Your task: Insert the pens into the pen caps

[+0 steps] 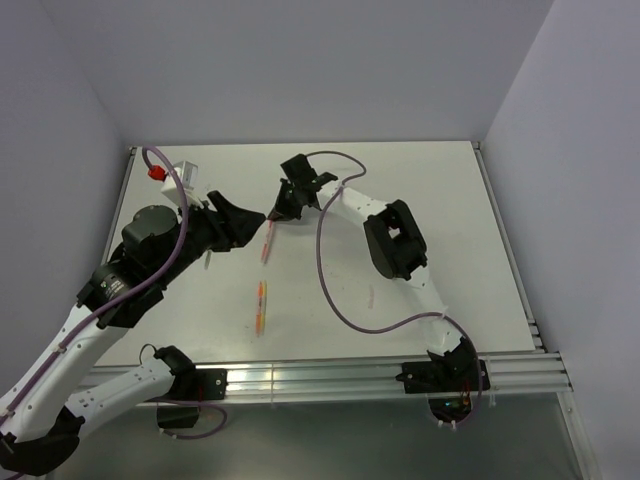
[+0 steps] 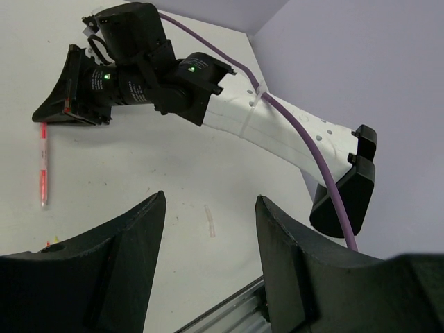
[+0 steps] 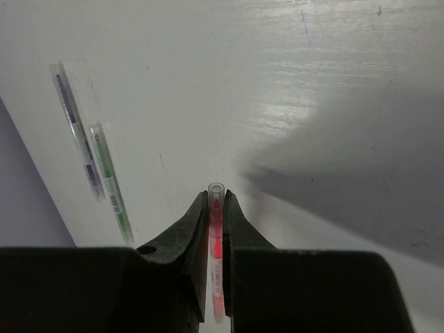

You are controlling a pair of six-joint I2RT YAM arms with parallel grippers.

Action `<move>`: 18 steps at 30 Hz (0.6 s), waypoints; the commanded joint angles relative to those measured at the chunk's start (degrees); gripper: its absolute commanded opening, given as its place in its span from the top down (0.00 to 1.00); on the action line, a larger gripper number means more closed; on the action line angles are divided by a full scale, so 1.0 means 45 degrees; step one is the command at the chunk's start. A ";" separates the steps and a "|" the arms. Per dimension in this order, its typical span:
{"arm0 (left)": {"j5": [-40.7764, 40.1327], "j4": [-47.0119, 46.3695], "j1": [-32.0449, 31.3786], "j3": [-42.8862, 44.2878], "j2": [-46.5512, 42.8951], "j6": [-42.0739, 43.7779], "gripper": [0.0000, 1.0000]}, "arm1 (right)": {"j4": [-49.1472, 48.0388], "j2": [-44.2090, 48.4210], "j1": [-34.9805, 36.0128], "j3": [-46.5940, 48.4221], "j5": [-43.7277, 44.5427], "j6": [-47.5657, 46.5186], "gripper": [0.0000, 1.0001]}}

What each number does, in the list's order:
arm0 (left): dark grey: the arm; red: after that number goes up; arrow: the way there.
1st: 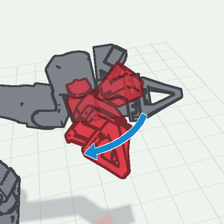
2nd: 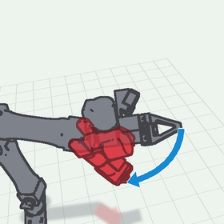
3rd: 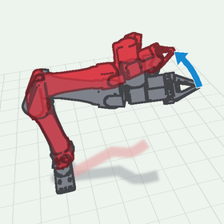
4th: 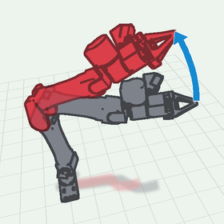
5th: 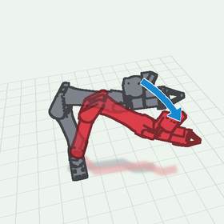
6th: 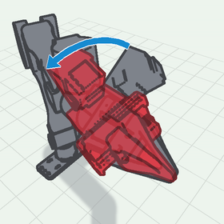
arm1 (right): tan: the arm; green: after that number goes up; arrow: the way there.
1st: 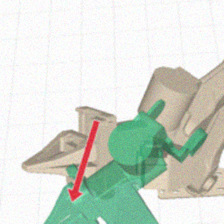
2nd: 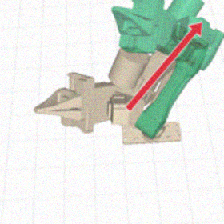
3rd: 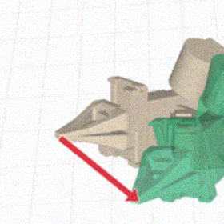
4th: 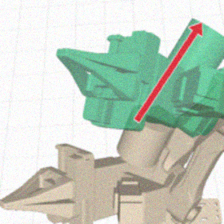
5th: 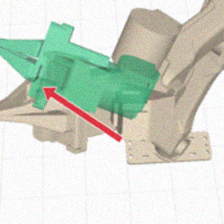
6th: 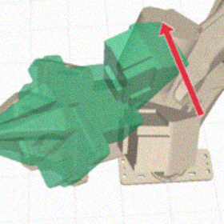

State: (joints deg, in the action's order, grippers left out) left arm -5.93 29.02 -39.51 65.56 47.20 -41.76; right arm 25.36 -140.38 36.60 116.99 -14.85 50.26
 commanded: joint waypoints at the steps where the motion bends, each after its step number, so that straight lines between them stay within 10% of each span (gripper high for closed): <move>1: -0.0088 0.0095 -0.0029 0.0275 -0.0060 -0.0154 0.40 | 0.0066 -0.0036 0.0265 -0.0001 0.0154 -0.0094 1.00; 18: 0.0186 -0.0159 -0.0029 -0.0057 -0.0040 -0.0174 0.40 | 0.0028 0.0606 0.0480 -0.0685 0.0722 -0.0641 0.44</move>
State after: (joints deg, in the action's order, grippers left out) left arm -5.85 29.85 -39.51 65.47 47.24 -41.87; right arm 24.08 -140.29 38.81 115.37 -13.65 48.97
